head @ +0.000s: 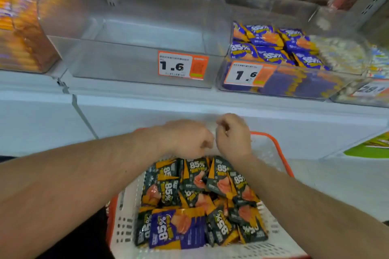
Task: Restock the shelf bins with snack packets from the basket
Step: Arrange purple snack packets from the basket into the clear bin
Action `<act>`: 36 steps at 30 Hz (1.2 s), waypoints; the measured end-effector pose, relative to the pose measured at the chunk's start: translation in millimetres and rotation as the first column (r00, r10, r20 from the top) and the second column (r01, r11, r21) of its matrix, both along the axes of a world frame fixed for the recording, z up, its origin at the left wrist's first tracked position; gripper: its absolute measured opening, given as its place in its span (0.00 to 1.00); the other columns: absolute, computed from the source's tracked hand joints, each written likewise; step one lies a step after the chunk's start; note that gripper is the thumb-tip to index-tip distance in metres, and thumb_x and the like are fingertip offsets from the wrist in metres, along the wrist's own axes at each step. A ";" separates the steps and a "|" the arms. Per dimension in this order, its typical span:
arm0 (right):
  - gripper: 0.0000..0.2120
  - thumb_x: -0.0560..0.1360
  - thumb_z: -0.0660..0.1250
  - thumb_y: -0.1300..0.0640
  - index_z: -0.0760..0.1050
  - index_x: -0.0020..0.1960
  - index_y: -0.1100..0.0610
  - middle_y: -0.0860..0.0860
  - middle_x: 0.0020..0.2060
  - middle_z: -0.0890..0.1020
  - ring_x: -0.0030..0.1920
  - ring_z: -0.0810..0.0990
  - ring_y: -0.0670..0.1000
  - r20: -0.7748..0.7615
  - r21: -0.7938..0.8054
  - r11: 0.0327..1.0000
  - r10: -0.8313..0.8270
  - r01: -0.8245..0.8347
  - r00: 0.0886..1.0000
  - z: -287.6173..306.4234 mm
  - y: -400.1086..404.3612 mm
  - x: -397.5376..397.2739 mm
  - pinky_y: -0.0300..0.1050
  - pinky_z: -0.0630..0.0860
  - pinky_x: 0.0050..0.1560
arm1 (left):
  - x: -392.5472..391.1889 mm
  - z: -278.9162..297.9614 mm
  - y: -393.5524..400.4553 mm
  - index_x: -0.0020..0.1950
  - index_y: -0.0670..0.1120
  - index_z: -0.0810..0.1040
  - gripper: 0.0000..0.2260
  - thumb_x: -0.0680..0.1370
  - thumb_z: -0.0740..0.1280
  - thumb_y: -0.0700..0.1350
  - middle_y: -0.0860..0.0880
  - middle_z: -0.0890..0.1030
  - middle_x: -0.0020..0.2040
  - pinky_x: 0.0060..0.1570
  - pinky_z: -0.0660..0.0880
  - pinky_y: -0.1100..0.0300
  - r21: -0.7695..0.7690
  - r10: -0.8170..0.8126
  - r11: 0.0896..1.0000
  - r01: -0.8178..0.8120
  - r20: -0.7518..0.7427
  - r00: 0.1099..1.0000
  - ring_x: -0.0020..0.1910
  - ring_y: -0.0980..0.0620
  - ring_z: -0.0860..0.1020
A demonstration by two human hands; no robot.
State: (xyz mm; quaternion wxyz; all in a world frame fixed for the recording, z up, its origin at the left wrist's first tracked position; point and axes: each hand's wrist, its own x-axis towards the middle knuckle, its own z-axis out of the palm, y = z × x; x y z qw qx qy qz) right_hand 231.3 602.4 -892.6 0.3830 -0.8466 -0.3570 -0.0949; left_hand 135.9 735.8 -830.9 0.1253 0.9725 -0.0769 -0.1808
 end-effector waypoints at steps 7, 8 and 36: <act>0.13 0.76 0.62 0.59 0.79 0.58 0.58 0.55 0.53 0.82 0.52 0.79 0.56 -0.633 -0.617 0.559 0.068 -0.555 0.771 -96.5 -15.2 -79.1 0.49 0.77 0.53 | -17.7 -21.1 13.0 0.43 0.45 0.72 0.08 0.80 0.59 0.44 0.48 0.71 0.38 0.33 0.64 0.57 0.162 0.048 0.987 0.012 -0.362 0.931 0.34 0.49 0.67; 0.16 0.76 0.64 0.55 0.77 0.62 0.56 0.55 0.57 0.80 0.55 0.78 0.57 -0.646 -0.647 0.473 0.076 -0.598 0.759 -102.8 -15.0 -87.0 0.49 0.76 0.54 | -17.7 -21.5 13.8 0.43 0.45 0.72 0.08 0.80 0.59 0.44 0.48 0.71 0.37 0.33 0.64 0.57 0.160 0.062 0.987 -0.005 -0.353 0.934 0.33 0.49 0.67; 0.09 0.75 0.69 0.64 0.70 0.40 0.57 0.57 0.38 0.75 0.39 0.76 0.52 -0.786 -0.381 0.851 -0.092 -0.362 0.611 -3.2 -46.6 0.2 0.51 0.76 0.38 | -5.5 -11.7 30.1 0.77 0.46 0.59 0.31 0.79 0.63 0.58 0.46 0.67 0.74 0.67 0.69 0.51 0.062 0.319 0.947 -0.315 -0.293 0.901 0.69 0.46 0.70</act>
